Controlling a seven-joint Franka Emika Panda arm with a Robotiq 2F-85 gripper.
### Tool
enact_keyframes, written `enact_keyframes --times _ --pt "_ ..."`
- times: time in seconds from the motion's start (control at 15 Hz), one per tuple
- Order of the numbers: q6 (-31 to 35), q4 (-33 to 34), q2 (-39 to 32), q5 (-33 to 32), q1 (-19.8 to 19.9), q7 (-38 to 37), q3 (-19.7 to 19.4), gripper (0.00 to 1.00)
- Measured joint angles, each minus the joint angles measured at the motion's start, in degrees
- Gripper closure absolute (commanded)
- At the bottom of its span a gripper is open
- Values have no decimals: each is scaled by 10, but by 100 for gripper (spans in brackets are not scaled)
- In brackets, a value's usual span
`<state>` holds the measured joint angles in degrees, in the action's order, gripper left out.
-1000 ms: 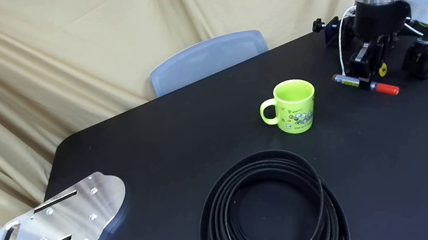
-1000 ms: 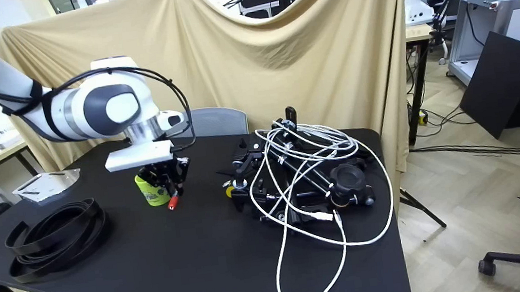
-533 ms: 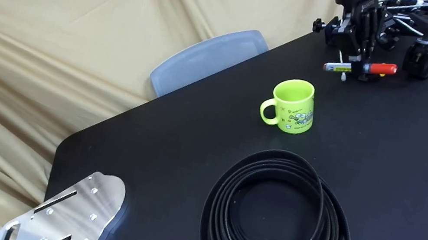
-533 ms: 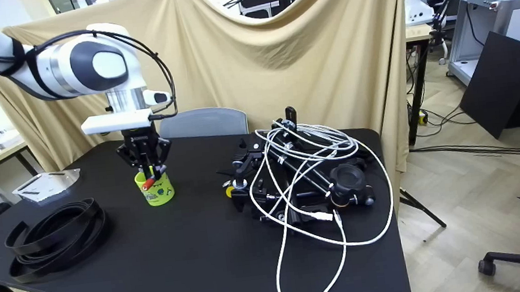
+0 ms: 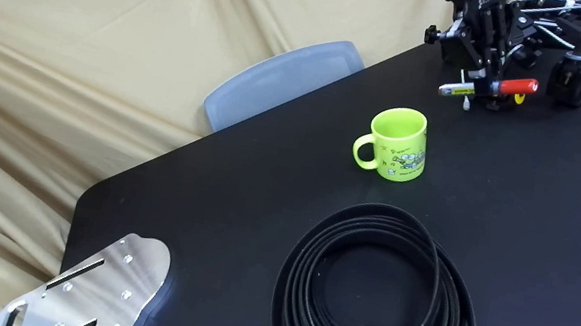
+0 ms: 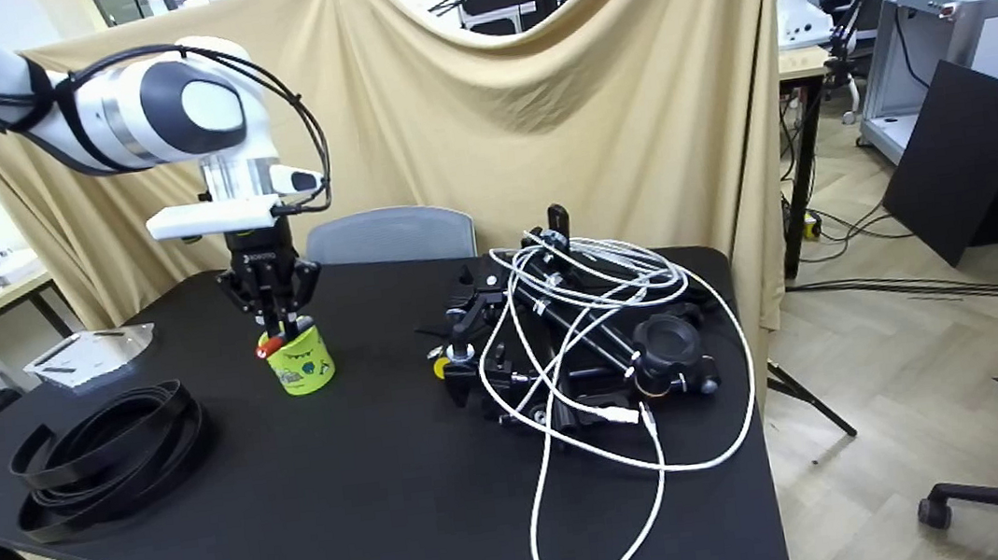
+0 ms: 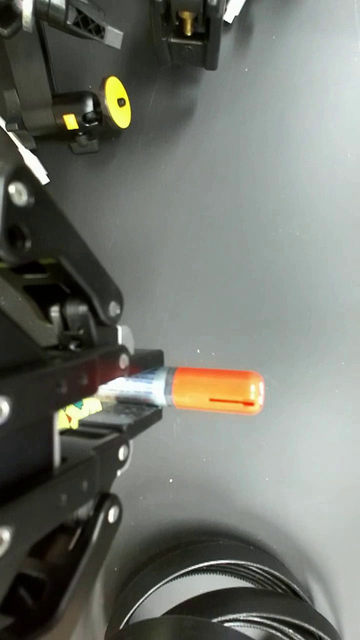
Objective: Put the pen in the bowl
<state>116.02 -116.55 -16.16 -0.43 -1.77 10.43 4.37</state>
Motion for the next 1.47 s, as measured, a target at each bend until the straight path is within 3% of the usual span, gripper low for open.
enact_keyframes --times 0.47,0.87,1.47 --pt "-68 34 -27 -4 -10 9 4 95" --pt "-139 136 -83 -23 -42 2 9 95" --pt "-271 287 -183 -1 -60 -43 13 95"
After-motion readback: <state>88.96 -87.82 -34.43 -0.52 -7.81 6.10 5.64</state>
